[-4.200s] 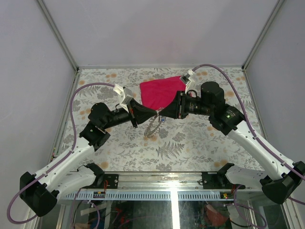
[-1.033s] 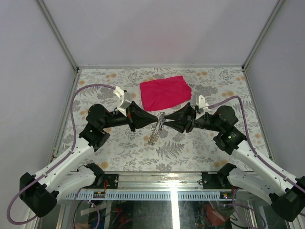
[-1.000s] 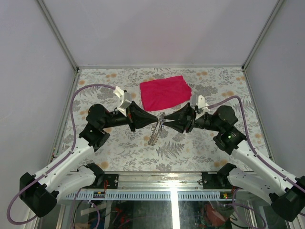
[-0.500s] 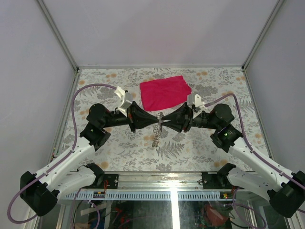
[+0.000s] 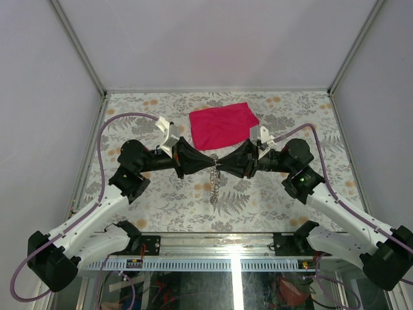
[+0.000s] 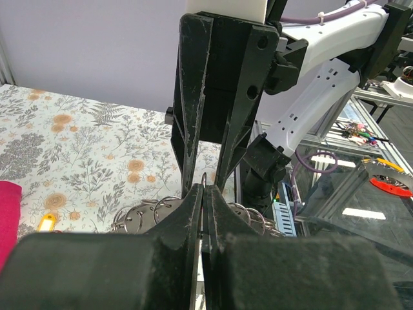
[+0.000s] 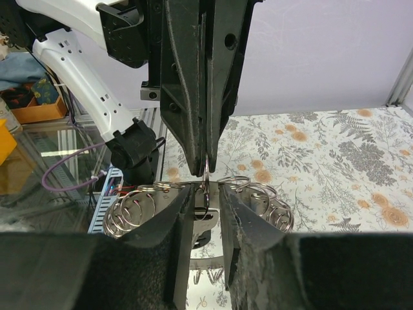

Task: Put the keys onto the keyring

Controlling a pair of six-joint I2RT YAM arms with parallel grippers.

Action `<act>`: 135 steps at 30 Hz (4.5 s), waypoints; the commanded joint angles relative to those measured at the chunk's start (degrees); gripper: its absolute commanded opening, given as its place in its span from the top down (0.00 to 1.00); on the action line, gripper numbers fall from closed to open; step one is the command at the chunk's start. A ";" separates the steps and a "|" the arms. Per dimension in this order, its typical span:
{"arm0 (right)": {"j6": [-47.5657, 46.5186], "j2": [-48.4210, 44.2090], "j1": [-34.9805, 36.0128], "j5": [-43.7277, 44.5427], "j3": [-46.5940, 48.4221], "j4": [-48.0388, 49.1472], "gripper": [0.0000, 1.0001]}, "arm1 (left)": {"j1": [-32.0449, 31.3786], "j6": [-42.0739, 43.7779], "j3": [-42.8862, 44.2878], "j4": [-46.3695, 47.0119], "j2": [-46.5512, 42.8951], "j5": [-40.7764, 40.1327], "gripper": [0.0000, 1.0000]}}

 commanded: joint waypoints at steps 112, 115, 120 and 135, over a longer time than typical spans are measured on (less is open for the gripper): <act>-13.58 30.75 13.76 20.27 62.28 -95.21 1.00 | -4.43 28.62 6.47 -32.31 1.60 2.62 0.81; -13.64 30.74 13.83 20.20 62.16 -95.08 1.00 | -4.45 28.81 6.72 -32.60 1.77 2.56 0.84; -13.58 30.80 13.83 19.79 61.78 -94.59 1.00 | -4.55 28.81 7.40 -32.61 2.14 2.84 0.89; -11.48 26.62 13.83 23.33 58.69 -86.71 0.82 | -4.67 21.05 5.53 -25.75 0.03 -2.54 1.00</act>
